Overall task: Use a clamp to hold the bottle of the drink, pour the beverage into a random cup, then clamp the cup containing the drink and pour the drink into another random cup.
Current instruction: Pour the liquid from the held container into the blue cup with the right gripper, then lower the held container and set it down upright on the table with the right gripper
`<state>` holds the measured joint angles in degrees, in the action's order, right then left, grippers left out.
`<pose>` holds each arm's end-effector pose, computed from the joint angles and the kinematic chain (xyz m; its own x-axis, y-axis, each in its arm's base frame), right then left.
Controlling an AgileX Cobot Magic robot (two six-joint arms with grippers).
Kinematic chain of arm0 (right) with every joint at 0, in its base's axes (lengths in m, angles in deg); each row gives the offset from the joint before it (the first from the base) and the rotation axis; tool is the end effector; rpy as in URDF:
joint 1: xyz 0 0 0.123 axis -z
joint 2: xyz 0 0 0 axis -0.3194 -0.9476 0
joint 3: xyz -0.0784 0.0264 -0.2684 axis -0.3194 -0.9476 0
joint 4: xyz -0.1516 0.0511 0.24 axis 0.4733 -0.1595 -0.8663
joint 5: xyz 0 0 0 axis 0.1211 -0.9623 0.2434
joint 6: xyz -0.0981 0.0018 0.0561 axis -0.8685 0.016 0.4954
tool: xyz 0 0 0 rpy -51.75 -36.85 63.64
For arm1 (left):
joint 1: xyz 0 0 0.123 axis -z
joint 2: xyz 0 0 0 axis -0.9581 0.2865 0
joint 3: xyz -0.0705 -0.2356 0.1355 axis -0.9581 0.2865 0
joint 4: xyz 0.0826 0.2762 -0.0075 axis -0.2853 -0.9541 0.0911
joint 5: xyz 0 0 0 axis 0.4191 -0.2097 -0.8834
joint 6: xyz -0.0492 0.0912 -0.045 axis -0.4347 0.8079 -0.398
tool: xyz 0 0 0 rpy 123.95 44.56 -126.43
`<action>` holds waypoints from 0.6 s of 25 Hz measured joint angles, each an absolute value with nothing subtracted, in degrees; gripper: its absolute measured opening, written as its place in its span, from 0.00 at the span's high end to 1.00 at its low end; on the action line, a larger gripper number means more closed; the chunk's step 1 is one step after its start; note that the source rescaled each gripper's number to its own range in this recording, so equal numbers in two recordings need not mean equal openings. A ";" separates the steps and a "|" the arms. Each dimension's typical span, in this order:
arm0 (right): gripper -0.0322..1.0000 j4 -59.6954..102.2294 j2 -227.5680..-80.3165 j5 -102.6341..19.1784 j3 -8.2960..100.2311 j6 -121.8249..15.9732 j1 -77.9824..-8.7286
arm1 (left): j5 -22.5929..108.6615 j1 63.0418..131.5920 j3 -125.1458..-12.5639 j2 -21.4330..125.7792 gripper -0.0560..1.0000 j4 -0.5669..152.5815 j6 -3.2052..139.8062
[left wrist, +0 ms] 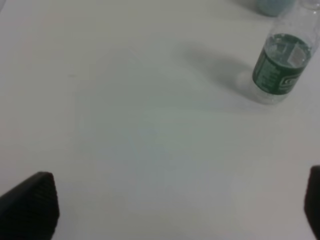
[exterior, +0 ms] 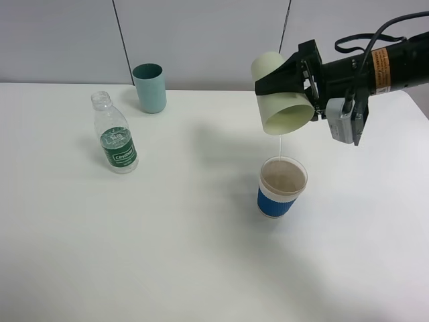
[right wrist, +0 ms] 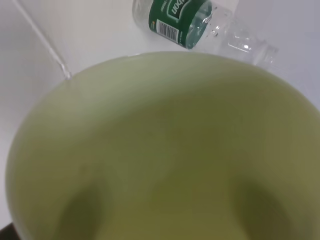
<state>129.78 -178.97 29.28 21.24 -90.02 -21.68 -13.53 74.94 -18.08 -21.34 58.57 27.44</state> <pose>0.3422 0.1163 0.1842 0.8993 -0.0249 0.4366 0.3738 -0.4746 -0.7969 0.0504 0.0054 0.2871 -0.4375 -0.0724 -0.8963 -0.0633 0.9968 -0.0497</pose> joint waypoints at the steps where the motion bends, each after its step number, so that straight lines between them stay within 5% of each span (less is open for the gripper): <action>1: 0.95 129.73 -178.97 29.28 21.24 -89.86 -21.68 | -13.53 74.94 -18.08 -21.34 0.00 58.57 27.44; 15: 0.95 119.36 -178.97 29.14 20.22 -48.09 -21.68 | -13.53 74.94 -18.08 -21.34 0.00 58.57 27.44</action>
